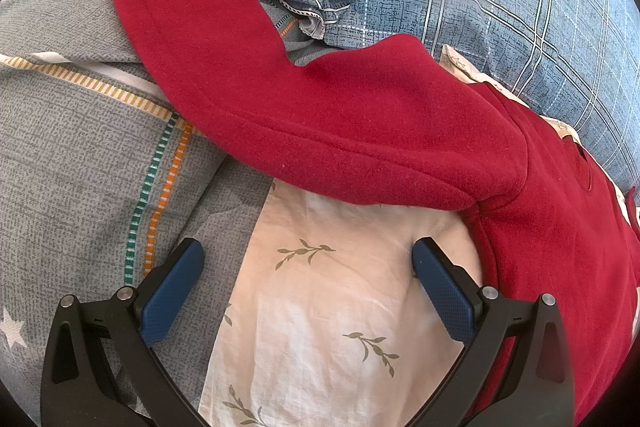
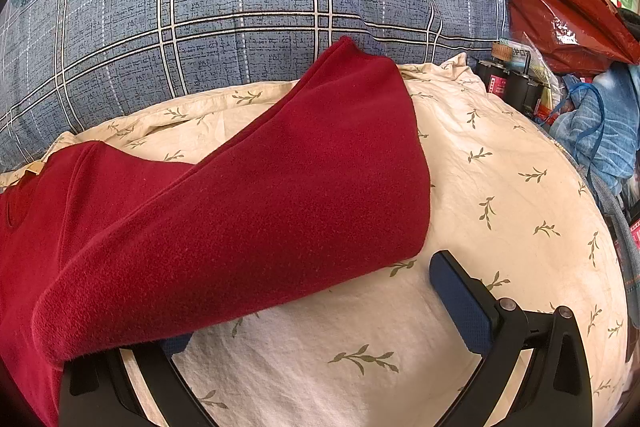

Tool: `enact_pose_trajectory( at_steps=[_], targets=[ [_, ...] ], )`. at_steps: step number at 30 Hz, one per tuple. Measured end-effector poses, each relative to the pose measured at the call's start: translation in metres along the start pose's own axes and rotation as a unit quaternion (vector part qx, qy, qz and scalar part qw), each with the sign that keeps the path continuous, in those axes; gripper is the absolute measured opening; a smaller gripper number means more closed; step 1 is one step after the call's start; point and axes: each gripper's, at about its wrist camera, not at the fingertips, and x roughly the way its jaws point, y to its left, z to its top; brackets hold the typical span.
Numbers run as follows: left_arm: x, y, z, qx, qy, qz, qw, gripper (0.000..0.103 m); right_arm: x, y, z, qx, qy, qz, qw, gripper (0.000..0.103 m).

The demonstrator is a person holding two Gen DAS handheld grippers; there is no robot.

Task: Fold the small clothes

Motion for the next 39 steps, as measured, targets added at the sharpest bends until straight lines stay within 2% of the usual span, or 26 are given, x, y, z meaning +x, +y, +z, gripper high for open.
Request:
enact_pose_trajectory(
  at_steps=[20,28,33,34,38,39],
  targets=[
    [0.0,-0.002,0.0,0.001,0.001,0.002,1.0,0.103,0.001,-0.003,0.002,0.001,0.0,0.0,1.0,0.103],
    [-0.005,-0.001,0.0,0.026,0.028,-0.012,0.9992,0.103,-0.003,0.0,0.0,0.004,0.007,-0.005,1.0,0.103],
    [-0.018,0.001,-0.004,0.009,0.043,-0.017,0.9989,0.103,-0.03,0.003,-0.014,0.009,0.022,-0.022,0.999,0.103],
    [-0.024,0.001,-0.005,0.01,0.038,-0.019,0.999,0.103,-0.04,0.004,-0.018,0.011,0.016,-0.014,1.0,0.103],
    [-0.047,-0.006,-0.006,0.037,0.014,-0.018,0.9991,0.103,-0.081,0.015,-0.03,0.029,0.016,0.078,0.996,0.102],
    [-0.054,-0.008,-0.005,0.04,0.009,-0.023,0.9989,0.103,-0.089,0.02,-0.03,0.027,0.015,0.09,0.996,0.102]
  ],
)
